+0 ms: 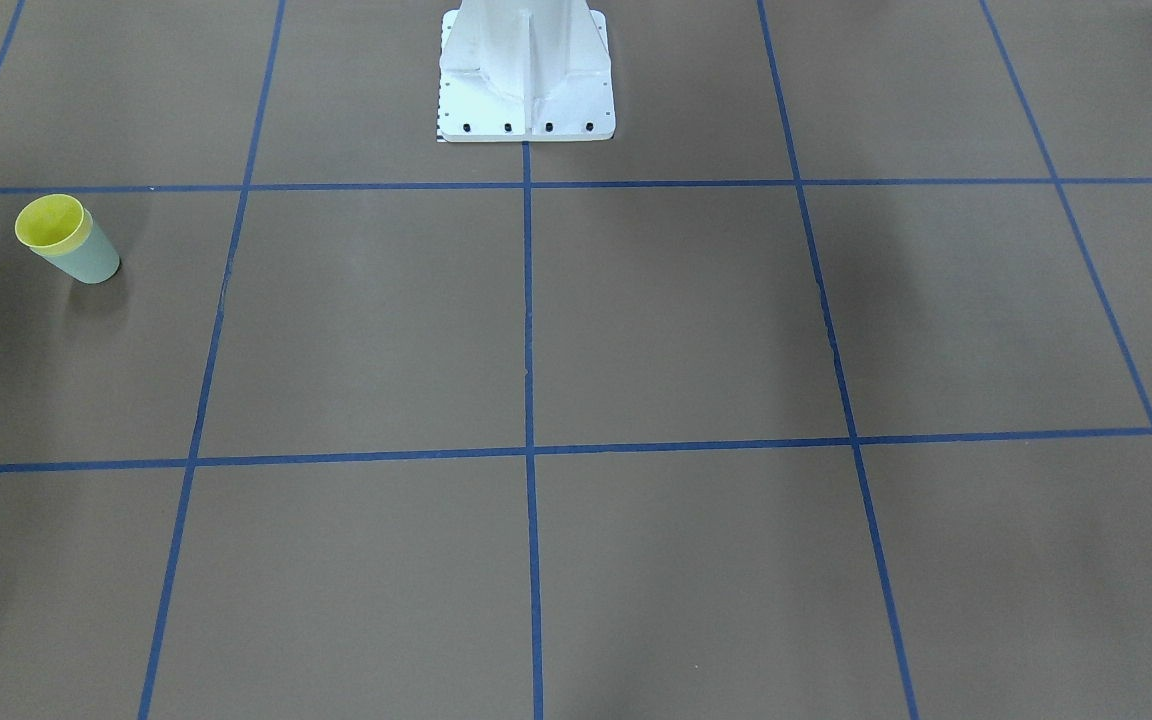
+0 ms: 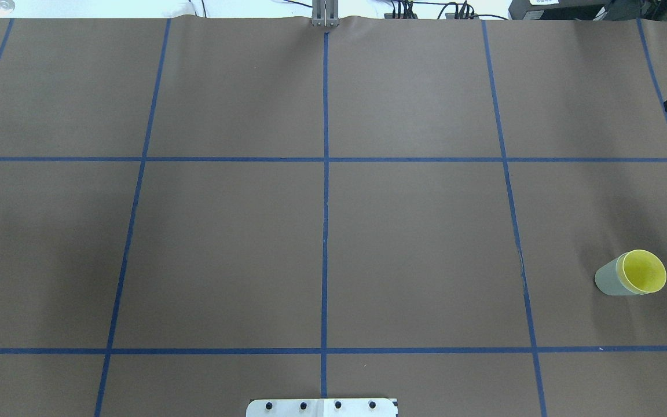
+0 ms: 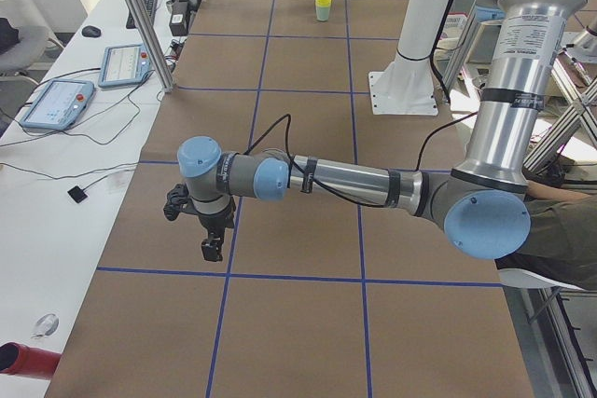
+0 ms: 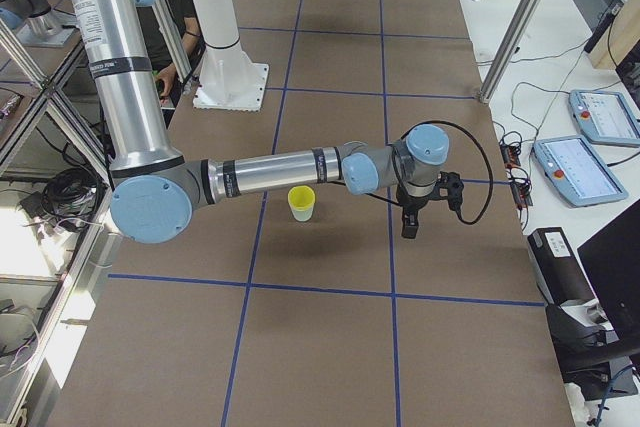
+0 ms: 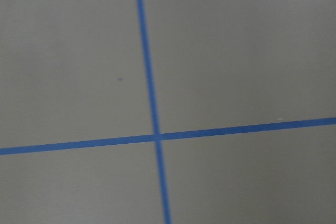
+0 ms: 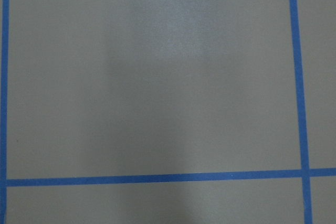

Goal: Transfer and stack yellow cup on green cup

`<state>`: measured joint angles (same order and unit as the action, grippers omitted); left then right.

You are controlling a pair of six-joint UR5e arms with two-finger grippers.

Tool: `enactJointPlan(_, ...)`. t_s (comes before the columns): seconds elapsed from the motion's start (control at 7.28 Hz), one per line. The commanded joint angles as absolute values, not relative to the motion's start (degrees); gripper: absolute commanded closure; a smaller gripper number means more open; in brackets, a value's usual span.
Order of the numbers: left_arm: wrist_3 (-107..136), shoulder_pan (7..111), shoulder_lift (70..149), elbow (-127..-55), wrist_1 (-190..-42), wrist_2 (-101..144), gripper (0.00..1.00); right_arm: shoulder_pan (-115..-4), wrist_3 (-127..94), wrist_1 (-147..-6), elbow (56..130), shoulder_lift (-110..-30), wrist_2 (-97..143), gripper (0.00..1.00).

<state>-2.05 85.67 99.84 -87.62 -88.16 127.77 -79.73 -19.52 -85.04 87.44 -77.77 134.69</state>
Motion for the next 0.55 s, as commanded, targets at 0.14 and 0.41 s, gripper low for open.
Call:
enactJointPlan(0.14, -2.9, 86.0, 100.0, -88.9, -81.9, 132.4, 0.00, -80.4, -16.6, -88.7, 87.5, -77.3, 134.3, 0.01)
enactJointPlan(0.41, 0.3, 86.1, 99.2, -92.4, -81.8, 132.6, 0.00, -80.2, -16.5, -88.6, 87.3, -77.8, 133.9, 0.00)
